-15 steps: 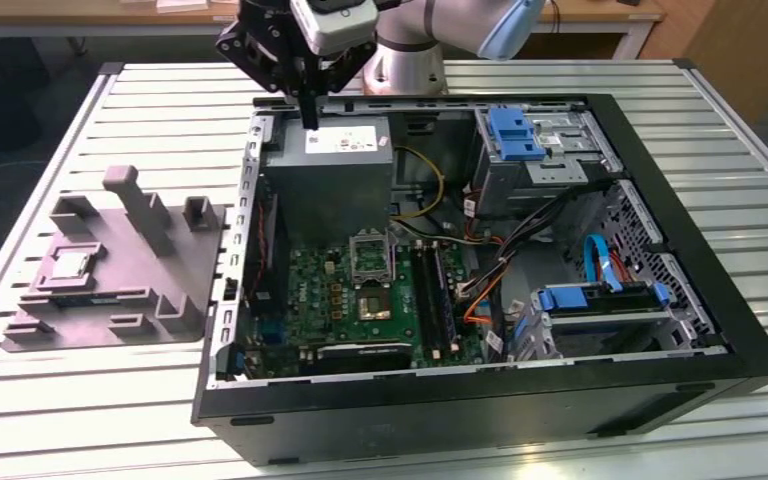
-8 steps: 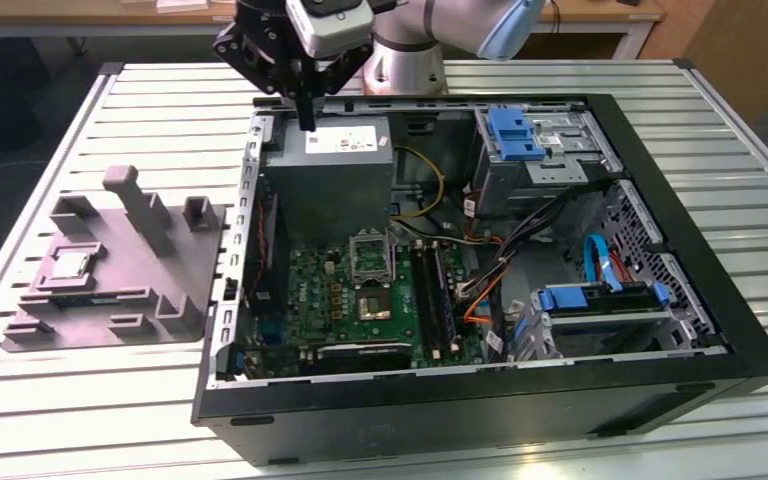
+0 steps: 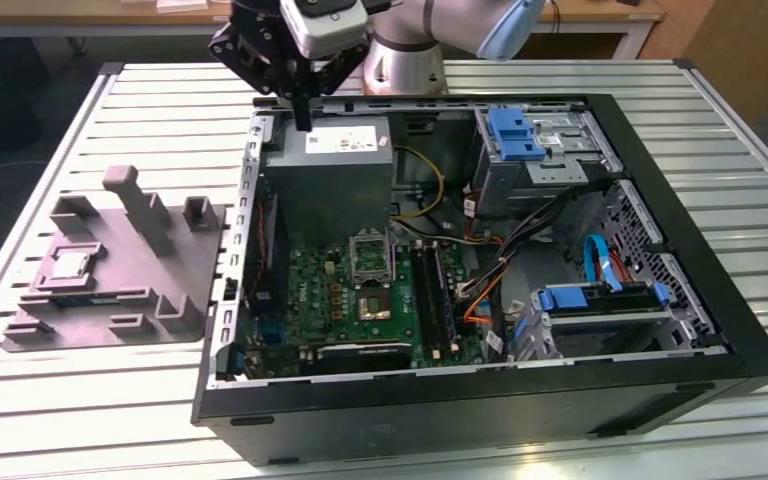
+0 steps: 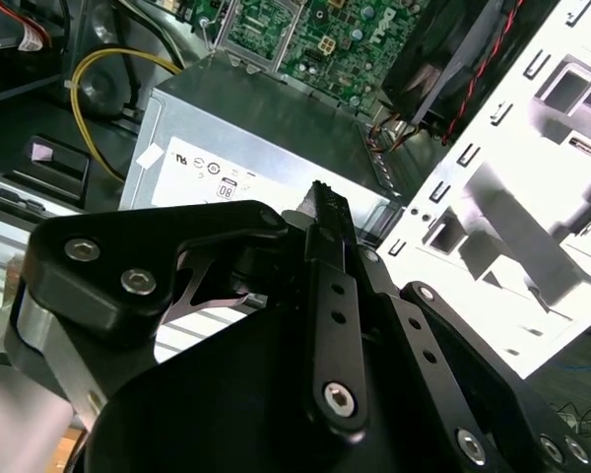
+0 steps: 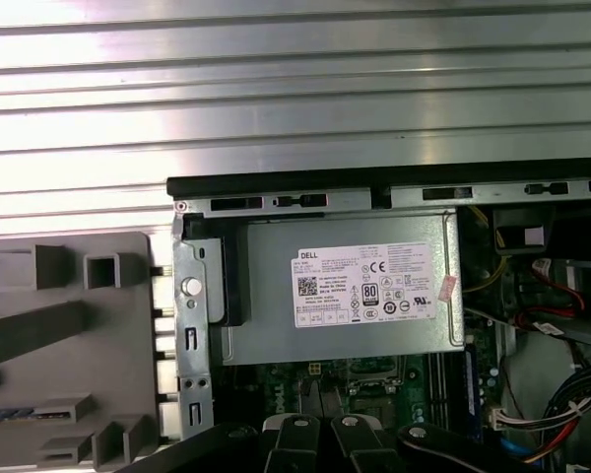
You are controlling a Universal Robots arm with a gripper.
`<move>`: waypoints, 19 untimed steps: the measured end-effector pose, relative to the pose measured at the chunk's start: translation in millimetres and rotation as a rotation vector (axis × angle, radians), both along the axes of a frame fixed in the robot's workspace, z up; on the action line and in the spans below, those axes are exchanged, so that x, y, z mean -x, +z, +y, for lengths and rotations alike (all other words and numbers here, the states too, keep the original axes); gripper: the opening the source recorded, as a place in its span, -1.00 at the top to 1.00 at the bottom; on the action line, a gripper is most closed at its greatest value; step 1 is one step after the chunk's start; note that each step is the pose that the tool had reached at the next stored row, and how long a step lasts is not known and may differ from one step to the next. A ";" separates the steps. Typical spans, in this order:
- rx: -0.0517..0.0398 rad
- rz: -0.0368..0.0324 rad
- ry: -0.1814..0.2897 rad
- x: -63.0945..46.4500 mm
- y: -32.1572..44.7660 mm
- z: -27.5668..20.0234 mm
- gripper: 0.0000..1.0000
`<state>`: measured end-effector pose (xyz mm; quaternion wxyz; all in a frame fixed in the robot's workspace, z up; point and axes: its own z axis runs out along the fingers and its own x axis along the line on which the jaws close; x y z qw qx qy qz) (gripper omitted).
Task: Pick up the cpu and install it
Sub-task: 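Reach for the cpu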
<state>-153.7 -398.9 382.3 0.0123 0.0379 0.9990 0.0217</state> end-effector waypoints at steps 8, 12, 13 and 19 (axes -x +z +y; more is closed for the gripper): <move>0.0000 0.0000 0.000 5.0 -0.2 0.0 0.79; 0.0001 0.0002 0.000 6.2 -0.2 0.0 0.79; 0.0000 0.0001 0.000 6.6 -0.3 0.0 0.79; 0.0000 0.0002 0.000 8.8 -0.5 0.0 0.79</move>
